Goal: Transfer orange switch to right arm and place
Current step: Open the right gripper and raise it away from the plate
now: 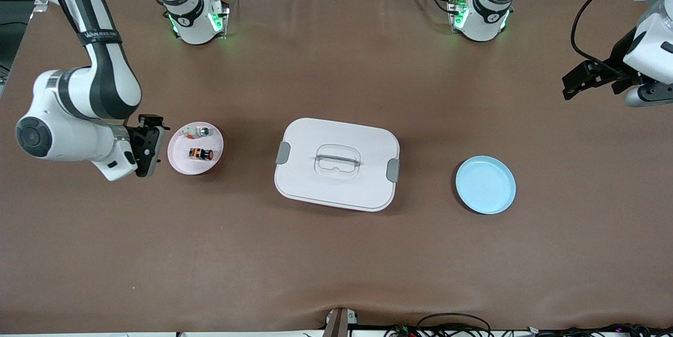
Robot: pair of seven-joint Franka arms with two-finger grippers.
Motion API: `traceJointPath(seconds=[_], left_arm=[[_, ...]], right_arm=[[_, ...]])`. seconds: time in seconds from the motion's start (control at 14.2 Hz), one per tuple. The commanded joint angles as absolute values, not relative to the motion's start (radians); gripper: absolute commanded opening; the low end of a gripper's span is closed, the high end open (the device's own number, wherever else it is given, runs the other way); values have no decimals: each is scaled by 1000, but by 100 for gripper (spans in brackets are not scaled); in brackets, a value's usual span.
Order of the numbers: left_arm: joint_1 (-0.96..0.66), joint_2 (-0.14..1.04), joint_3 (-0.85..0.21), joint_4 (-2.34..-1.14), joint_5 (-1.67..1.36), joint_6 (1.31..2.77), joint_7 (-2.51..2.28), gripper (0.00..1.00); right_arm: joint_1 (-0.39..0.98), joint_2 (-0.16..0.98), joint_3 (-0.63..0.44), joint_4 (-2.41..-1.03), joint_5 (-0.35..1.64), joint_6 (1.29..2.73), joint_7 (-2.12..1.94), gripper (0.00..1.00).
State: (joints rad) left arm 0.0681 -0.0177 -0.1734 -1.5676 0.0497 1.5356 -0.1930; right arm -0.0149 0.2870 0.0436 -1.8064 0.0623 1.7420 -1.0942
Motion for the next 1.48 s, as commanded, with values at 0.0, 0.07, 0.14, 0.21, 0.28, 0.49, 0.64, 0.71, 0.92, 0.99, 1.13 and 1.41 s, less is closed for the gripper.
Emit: traceJointPath(seconds=[0.0,0.07,0.14,0.21,0.28,0.49,0.64,0.71,0.92,0.99,1.13,1.41], left_arm=[[63,-35,-164,-1586,37,1542,-170,100],[63,-35,-164,-1585,37,1542,-170,100],[63,-35,-164,-1585,37,1542,-170,100],[63,-35,-164,-1585,35,1542,-170,100],[63,-37,-164,-1586,35,1540,-170,100],[63,-40,-166,-1586,35,1540,-170,100],[63,-38,-164,-1586,34,1540,-170,100],[63,-37,-164,-1586,34,1540,-170,100],[63,-37,-164,-1586,34,1540,-169,100],[63,-38,-164,-1586,34,1540,-170,100],[63,-40,-164,-1586,34,1539,-170,100],[66,-43,-164,-1585,34,1523,-170,100]], right_arm=[[-15,272,57,-1688,14,1576,-831,100],[-17,272,54,-1651,11,1544,-775,100],[-17,272,52,-1614,2,1513,-731,100],[-18,272,52,-1574,-15,1476,-677,100],[-20,272,52,-1540,-21,1447,-588,100],[-17,275,54,-1413,-70,1336,-368,100],[-21,267,51,-1376,-72,1295,-357,100],[-26,261,49,-1368,-72,1292,-353,100],[-31,258,41,-1303,-66,1292,-225,100],[-29,258,43,-1298,-66,1292,-130,100],[-25,258,48,-1298,-74,1290,-20,100],[-26,229,46,-1243,-66,1287,-9,100]])
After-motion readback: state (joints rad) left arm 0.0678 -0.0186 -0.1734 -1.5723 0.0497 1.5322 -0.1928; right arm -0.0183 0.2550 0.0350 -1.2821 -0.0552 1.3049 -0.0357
